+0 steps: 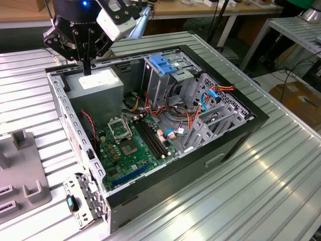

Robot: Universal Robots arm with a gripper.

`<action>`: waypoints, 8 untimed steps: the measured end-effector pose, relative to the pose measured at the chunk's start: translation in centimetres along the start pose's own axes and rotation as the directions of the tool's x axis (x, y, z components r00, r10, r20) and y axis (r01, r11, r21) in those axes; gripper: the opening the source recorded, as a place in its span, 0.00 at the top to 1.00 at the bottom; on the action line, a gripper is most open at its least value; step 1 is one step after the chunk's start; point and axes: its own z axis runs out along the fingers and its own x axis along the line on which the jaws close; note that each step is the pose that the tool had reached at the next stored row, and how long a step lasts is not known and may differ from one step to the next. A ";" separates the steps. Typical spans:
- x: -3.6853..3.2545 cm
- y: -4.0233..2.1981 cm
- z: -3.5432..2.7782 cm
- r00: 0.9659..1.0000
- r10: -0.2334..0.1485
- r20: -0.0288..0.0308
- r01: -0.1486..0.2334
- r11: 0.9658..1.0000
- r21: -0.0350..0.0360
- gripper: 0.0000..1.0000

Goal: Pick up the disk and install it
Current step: 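Reach for the disk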

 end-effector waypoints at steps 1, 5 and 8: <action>0.11 -0.01 -0.01 1.000 0.000 0.000 0.000 1.000 0.000 0.89; 0.29 -0.02 -0.01 1.000 0.000 0.000 0.000 1.000 0.000 0.89; 0.30 -0.02 -0.01 1.000 0.000 0.000 0.000 1.000 0.000 0.89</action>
